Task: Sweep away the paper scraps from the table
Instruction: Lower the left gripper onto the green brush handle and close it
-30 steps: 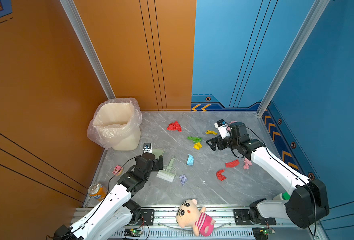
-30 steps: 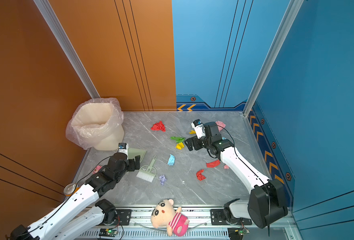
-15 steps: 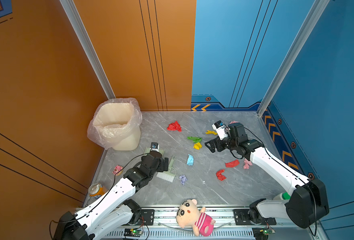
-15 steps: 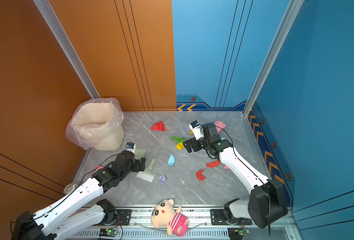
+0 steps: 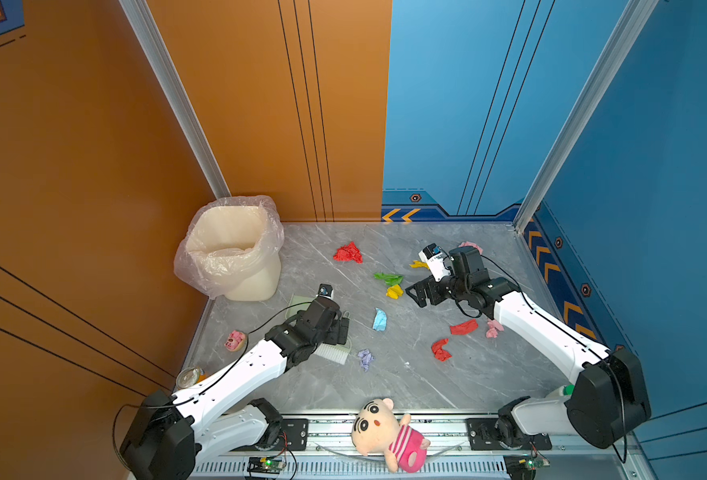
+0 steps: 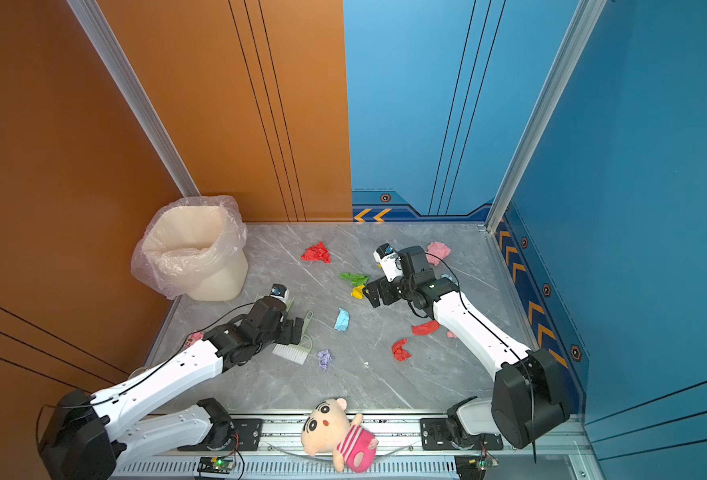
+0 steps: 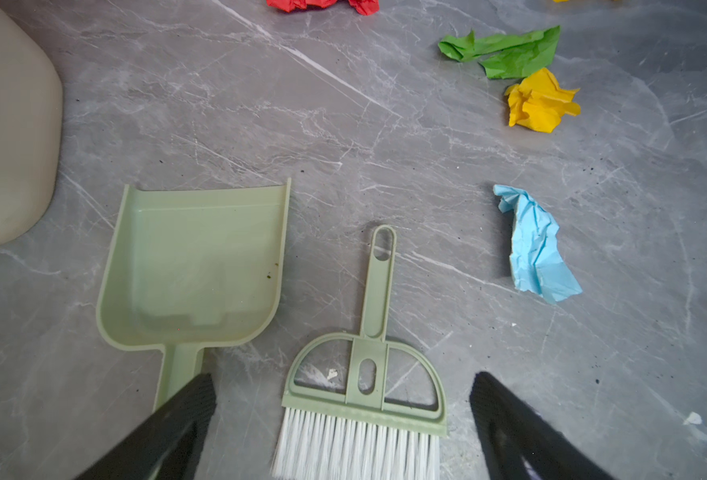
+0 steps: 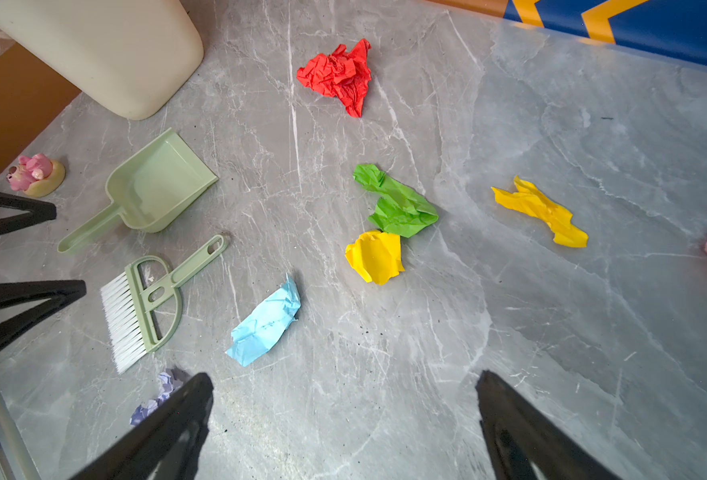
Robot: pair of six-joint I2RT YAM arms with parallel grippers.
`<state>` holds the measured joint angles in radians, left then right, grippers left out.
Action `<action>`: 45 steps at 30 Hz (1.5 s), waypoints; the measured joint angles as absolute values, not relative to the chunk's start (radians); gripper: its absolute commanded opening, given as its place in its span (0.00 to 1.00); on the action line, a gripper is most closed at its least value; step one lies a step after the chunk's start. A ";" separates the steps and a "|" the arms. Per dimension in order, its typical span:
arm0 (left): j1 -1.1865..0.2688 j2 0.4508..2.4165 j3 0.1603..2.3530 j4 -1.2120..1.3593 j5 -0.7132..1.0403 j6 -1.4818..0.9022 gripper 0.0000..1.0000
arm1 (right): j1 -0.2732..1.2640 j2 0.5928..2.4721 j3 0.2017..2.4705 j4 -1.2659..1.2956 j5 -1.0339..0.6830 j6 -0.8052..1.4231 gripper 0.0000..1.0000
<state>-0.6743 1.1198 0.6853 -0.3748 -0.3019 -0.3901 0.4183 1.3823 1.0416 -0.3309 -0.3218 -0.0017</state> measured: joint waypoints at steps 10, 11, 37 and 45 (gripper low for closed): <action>-0.738 1.251 0.769 -0.448 -0.309 -0.391 0.98 | 0.420 1.386 1.042 -0.331 -0.321 -0.002 1.00; -0.742 1.258 0.774 -0.454 -0.310 -0.391 0.98 | 0.420 1.386 1.042 -0.331 -0.321 -0.003 1.00; -0.760 1.328 0.796 -0.511 -0.324 -0.435 0.64 | 0.426 1.407 1.042 -0.331 -0.317 -0.003 1.00; -0.760 1.374 0.796 -0.518 -0.299 -0.436 0.58 | 0.427 1.413 1.042 -0.331 -0.316 -0.003 1.00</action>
